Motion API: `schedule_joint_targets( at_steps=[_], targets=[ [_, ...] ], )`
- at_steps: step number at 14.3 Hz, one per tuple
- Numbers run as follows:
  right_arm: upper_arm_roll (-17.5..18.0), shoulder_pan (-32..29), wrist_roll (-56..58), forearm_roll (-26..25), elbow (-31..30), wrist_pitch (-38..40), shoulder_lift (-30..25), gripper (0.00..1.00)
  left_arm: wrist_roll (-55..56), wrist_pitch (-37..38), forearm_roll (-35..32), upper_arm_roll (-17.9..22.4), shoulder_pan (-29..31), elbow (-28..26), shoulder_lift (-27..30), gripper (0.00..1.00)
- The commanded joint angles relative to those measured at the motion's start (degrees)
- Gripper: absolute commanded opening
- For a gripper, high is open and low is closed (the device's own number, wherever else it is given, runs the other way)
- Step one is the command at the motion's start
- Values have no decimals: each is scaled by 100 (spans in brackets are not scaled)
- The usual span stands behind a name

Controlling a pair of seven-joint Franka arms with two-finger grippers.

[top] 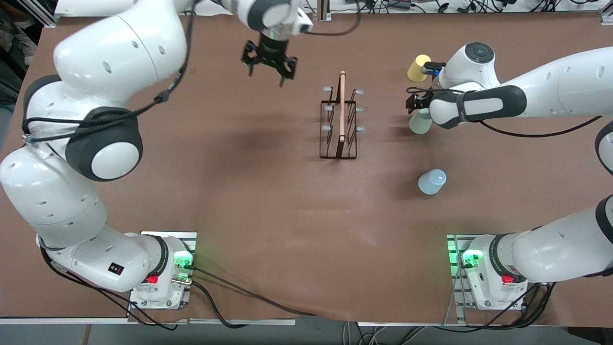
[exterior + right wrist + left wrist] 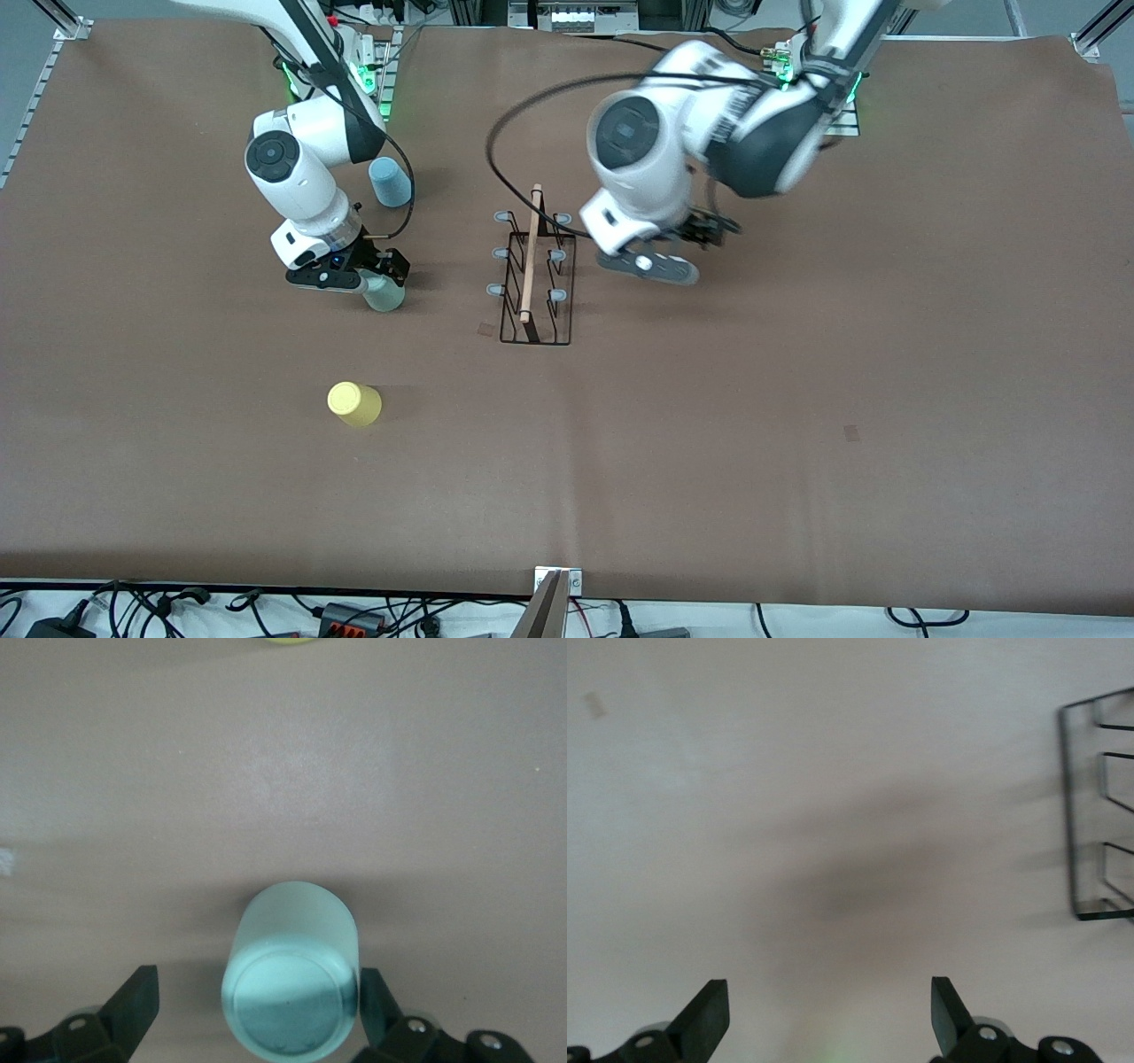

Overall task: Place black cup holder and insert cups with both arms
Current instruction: 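Withdraw the left gripper while the right gripper lifts the teal cup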

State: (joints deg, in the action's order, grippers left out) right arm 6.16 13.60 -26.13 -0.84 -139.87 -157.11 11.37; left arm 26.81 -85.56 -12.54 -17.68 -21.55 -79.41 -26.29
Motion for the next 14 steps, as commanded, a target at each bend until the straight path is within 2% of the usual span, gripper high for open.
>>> schedule_joint_targets(
  at_steps=[1, 4, 6, 7, 8, 10, 11, 12, 14],
  targets=[
    [17, -16, 100, -92, -66, -118, 32, 100, -316, 809, -46, -43, 492, 390, 132, 100],
    [8, -24, 100, -109, -102, -118, 93, 100, -334, 1111, 102, -130, 1124, 777, 185, 100],
    [8, -24, 100, -118, -102, -118, 93, 100, -343, 1111, 217, -130, 1397, 822, 352, 100],
    [8, -24, 100, -161, -102, -118, 102, 95, -352, 1111, 235, -148, 1503, 831, 396, 100],
    [8, -33, 100, -188, -110, -118, 111, 79, -561, 1111, 305, -131, 1600, 866, 457, 100],
    [8, -42, 100, -188, -102, -92, 111, 41, -1114, 1094, 375, -87, 1837, 919, 441, 100],
    [17, -51, 108, -188, -102, -66, 93, 27, -1291, 1085, 349, -87, 1986, 875, 327, 100],
    [8, -59, 117, -188, -93, -57, 58, 17, -1327, 1041, 401, -69, 2066, 857, 283, 100],
    [8, -94, 126, -179, -49, 118, -99, 10, -1406, 1041, 454, -78, 2145, 910, 300, 100]
  ],
)
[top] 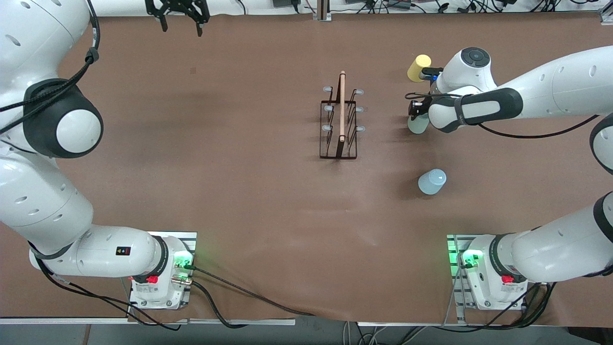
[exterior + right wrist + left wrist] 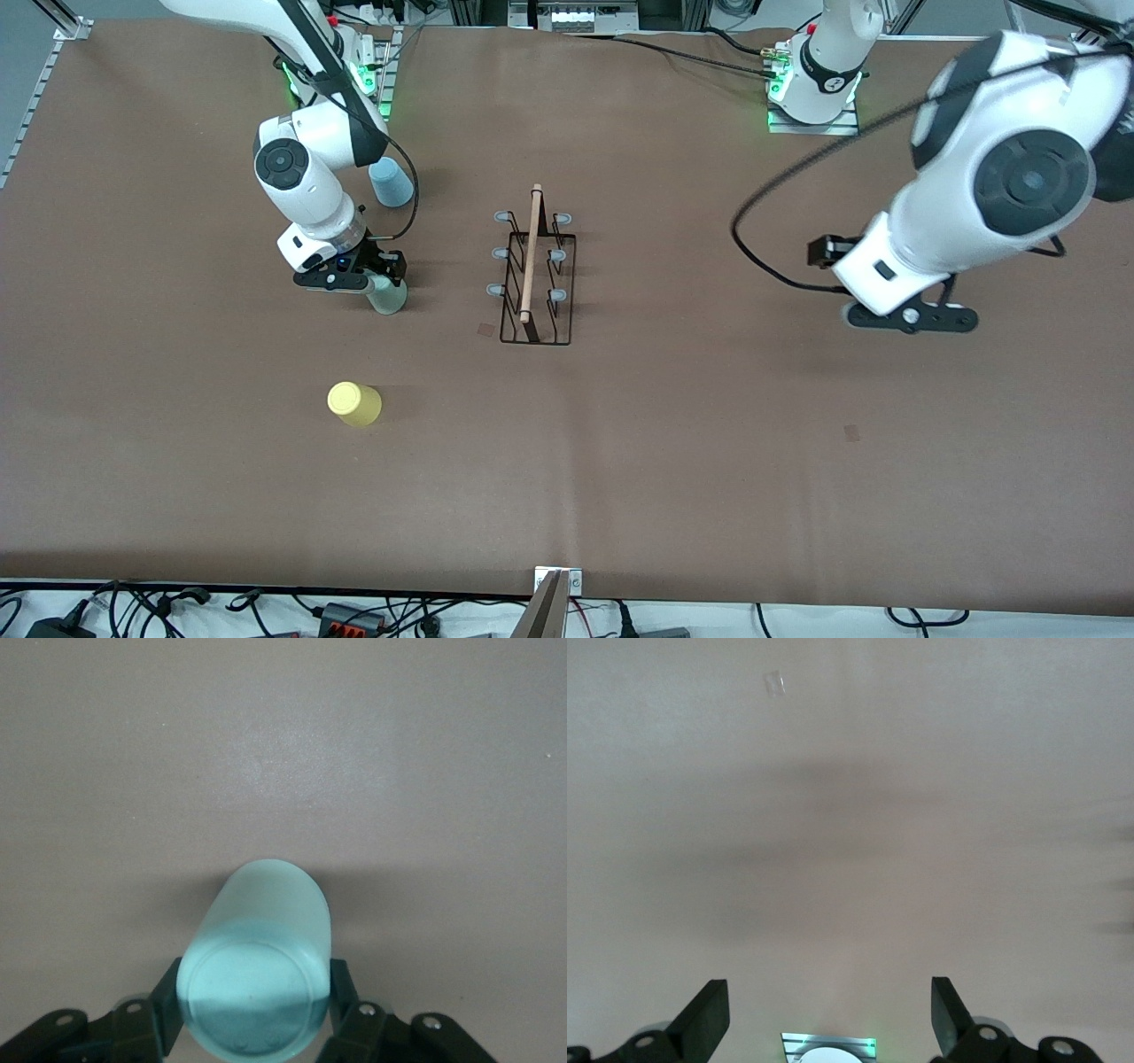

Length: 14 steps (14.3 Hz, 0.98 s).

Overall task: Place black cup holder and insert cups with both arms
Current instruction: 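Withdraw the left gripper while the right gripper lifts the teal cup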

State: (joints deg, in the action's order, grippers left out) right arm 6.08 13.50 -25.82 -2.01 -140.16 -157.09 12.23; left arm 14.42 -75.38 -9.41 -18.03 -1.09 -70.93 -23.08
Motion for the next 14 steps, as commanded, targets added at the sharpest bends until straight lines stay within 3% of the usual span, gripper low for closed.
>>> schedule_joint_targets(
  at_steps=[1, 3, 5, 9, 12, 14],
  targets=[
    [16, -93, 78, -63, -12, 265, -351, 9, -272, 32, 263, 1, 135, 18, 13, 100],
    [25, -84, 16, -63, 50, 756, -868, 9, -885, 14, 641, 237, 346, -235, 83, 100],
    [69, -40, -342, -28, 295, 1520, -1335, 9, -950, -134, 660, 745, -56, -665, 477, 100],
    [1138, 48, -2237, -10, 1146, 2882, -1548, 9, -1028, -1573, 801, 1591, -164, -2281, 1689, 100],
    [1755, 127, -3286, 235, 1587, 3167, -1495, 9, -1046, -1691, 801, 1566, -102, -2487, 2271, 100],
    [2054, 162, -3639, 551, 1684, 3141, -1486, 9, -1046, -1664, 801, 1557, -85, -2478, 2325, 100]
  ],
)
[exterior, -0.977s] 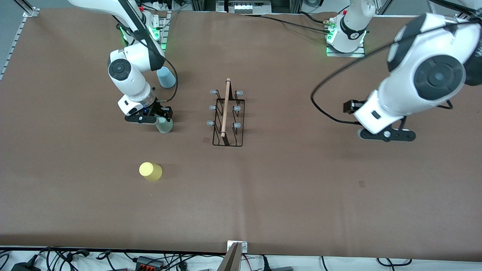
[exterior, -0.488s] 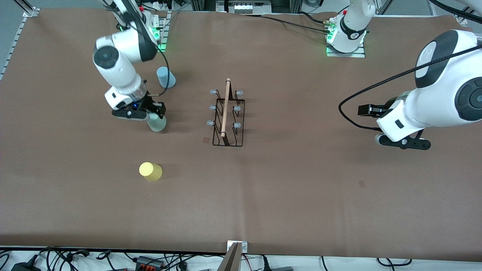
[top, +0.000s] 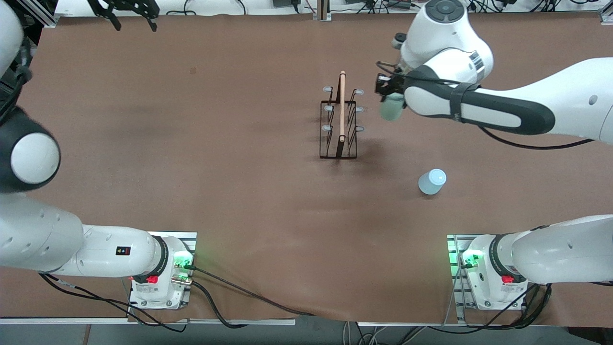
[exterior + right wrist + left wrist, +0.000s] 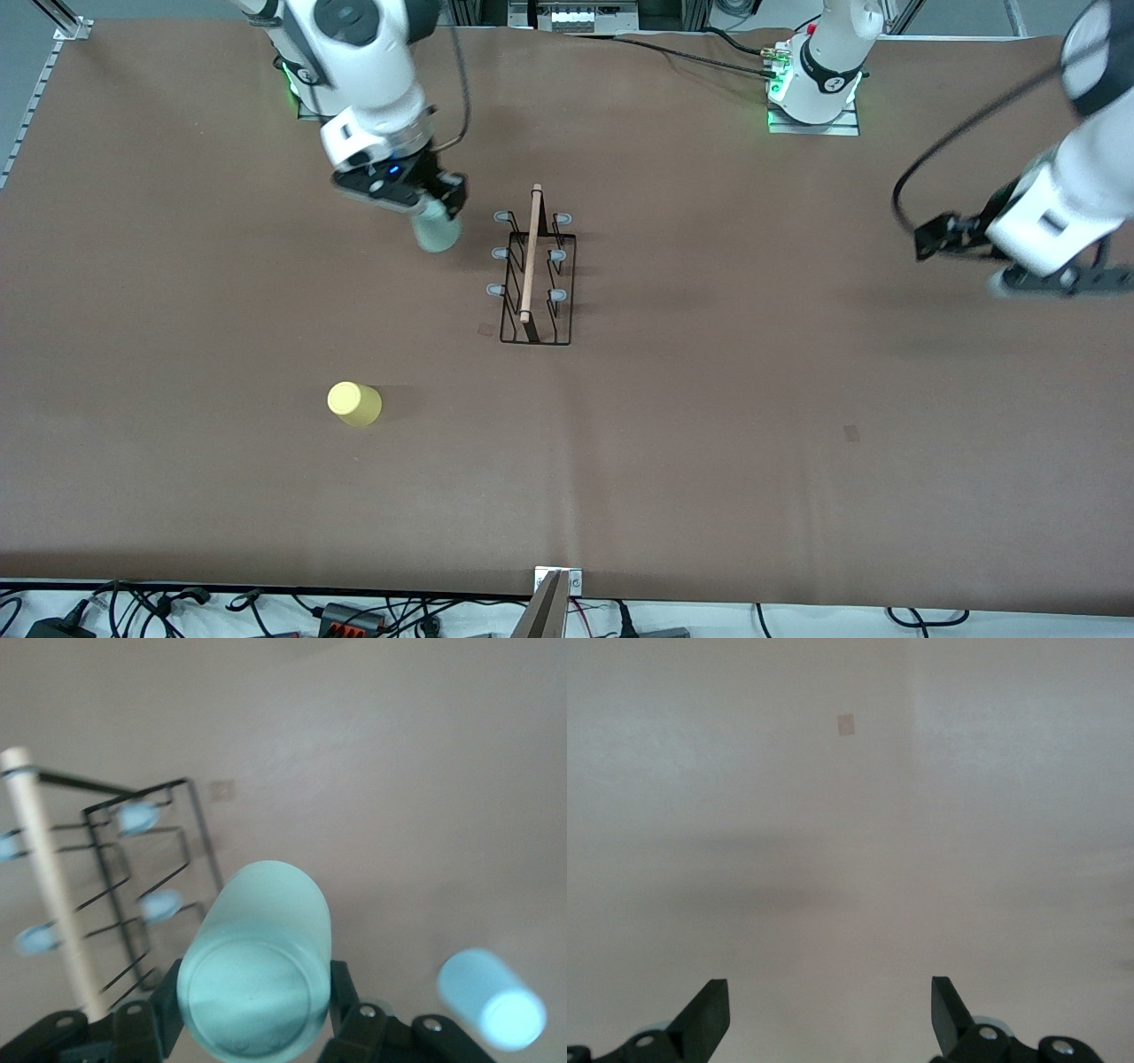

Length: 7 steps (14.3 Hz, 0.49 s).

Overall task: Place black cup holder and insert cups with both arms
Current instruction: 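Lower the teal cup onto a rack peg and open the right gripper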

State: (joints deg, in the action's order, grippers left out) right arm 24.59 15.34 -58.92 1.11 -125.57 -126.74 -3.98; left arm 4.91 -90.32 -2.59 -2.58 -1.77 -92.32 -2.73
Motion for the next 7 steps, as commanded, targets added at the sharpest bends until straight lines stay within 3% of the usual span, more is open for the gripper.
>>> schedule_joint_targets(
  at_steps=[1, 7],
  targets=[
    [300, -14, -436, 293, 225, 70, 204, 9, -139, -126, 118, 11, 62, -340, 290, 100],
    [635, 13, -656, 285, 120, -483, 608, 10, -685, 120, 240, -24, 194, -243, 238, 100]
  ],
)
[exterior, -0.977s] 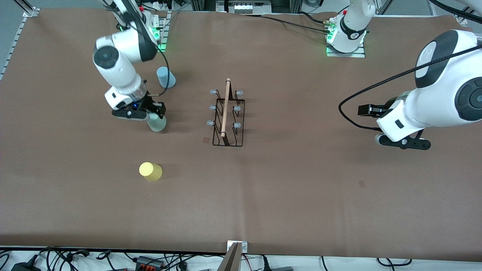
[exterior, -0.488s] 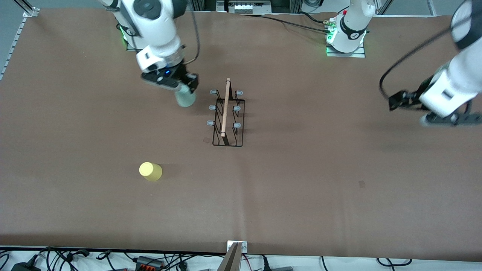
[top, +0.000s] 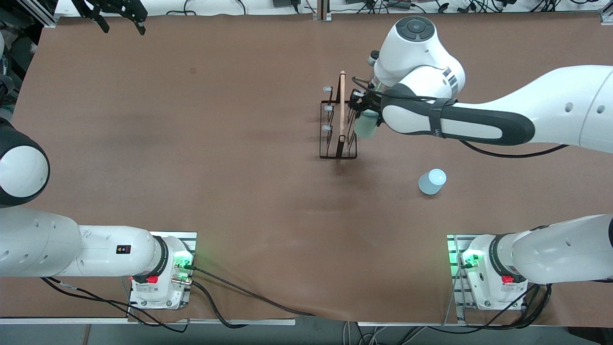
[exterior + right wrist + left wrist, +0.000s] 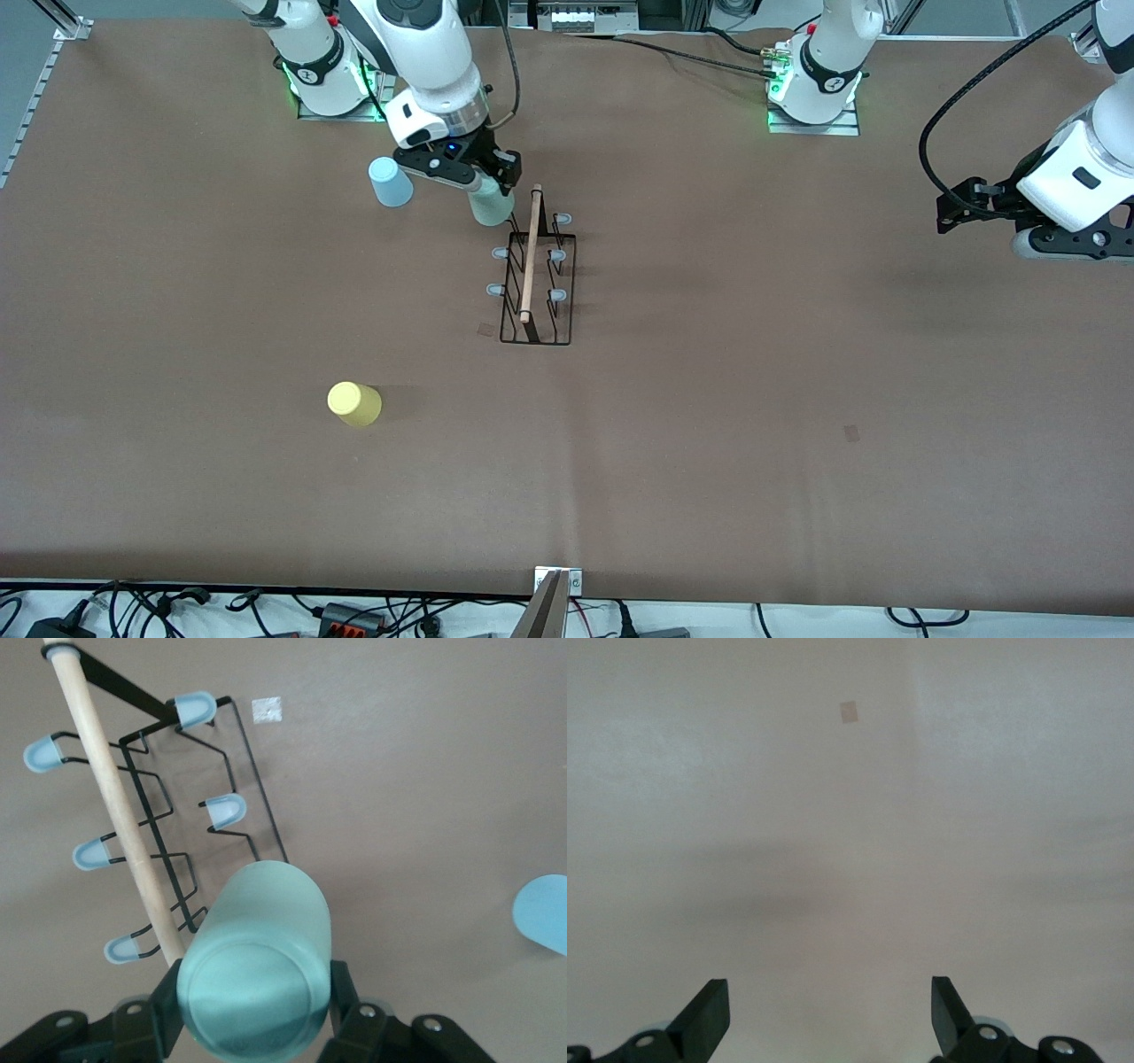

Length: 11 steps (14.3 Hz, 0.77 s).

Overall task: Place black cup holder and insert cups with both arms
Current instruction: 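Lower the teal cup onto a rack peg and open the right gripper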

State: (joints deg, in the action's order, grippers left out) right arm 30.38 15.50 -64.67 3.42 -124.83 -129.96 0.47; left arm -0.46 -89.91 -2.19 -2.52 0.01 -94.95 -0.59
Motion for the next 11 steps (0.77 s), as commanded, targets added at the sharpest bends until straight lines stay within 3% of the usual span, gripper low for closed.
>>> schedule_joint_targets(
  at_steps=[1, 7, 8, 10, 11],
  targets=[
    [56, 49, -90, 53, 47, -222, 225, 11, -130, 79, 341, -30, 16, 29, 24, 100],
    [56, 67, -81, -60, -137, -749, 515, 13, 55, 219, 404, -65, 16, 116, 76, 100],
    [56, 67, -72, -70, -182, -837, 559, 17, 64, 237, 404, -73, 16, 134, 76, 100],
    [56, 59, -72, -87, -243, -890, 639, 63, 64, 316, 404, -100, -10, 152, 85, 100],
    [56, 41, -63, -139, -252, -891, 639, 73, 64, 360, 413, -82, -1, 152, 94, 100]
  ],
)
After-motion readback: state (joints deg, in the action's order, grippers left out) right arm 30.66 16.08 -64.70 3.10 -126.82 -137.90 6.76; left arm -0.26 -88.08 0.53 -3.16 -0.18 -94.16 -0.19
